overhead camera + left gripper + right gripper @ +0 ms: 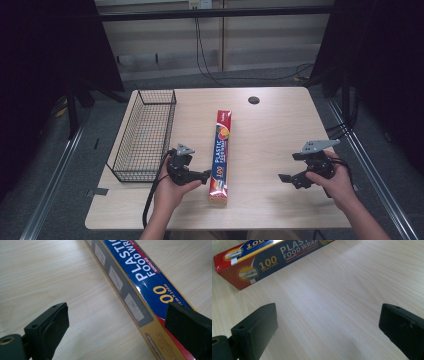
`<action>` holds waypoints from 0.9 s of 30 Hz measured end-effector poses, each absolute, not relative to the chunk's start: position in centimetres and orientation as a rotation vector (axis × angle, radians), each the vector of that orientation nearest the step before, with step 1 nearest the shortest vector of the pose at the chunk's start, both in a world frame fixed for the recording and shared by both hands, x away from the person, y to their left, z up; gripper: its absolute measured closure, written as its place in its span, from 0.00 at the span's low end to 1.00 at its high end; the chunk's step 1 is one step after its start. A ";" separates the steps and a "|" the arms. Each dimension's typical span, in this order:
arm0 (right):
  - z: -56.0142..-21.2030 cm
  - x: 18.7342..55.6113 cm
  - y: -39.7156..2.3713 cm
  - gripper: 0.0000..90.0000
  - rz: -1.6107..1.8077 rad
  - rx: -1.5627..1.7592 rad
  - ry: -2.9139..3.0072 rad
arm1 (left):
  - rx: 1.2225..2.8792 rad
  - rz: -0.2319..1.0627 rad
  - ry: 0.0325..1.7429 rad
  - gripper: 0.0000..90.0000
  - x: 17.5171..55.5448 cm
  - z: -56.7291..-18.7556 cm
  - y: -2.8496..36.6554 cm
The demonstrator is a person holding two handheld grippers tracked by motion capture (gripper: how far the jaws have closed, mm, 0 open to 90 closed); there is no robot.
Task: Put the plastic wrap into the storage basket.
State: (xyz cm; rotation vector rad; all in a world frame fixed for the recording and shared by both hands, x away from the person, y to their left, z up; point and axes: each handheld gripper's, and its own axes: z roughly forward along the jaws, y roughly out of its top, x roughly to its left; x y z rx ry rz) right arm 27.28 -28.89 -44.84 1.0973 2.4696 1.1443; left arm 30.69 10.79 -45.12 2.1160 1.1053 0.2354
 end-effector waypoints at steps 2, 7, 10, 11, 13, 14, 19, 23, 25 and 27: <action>-44.8 27.2 -28.9 0.02 1.121 1.087 2.468 | 2.122 0.231 1.101 0.06 30.9 -45.1 10.7; -44.8 26.9 -29.5 0.02 1.114 1.100 2.437 | 2.133 0.213 1.130 0.06 32.0 -44.5 10.0; -45.1 26.7 -29.8 0.02 1.099 1.094 2.450 | 2.130 0.206 1.151 0.06 32.3 -44.4 9.7; -45.2 26.6 -29.8 0.02 1.096 1.077 2.442 | 2.129 0.201 1.161 0.07 32.6 -44.2 9.4; -45.1 26.6 -29.9 0.02 1.091 1.086 2.437 | 2.129 0.186 1.173 0.07 32.8 -44.1 8.9; -45.1 26.6 -29.9 0.02 1.097 1.085 2.432 | 2.129 0.186 1.173 0.07 32.8 -44.1 8.9; -44.9 26.3 -30.0 0.03 1.099 1.088 2.431 | 2.122 0.179 1.190 0.08 33.8 -43.1 7.9; -44.9 26.3 -30.0 0.03 1.094 1.090 2.424 | 2.129 0.191 1.195 0.08 34.5 -42.5 7.1; -44.8 26.3 -30.0 0.03 1.096 1.095 2.421 | 2.137 0.189 1.205 0.08 34.9 -42.4 6.7; -44.8 26.3 -30.0 0.03 1.104 1.100 2.422 | 2.135 0.182 1.213 0.08 35.1 -42.4 6.5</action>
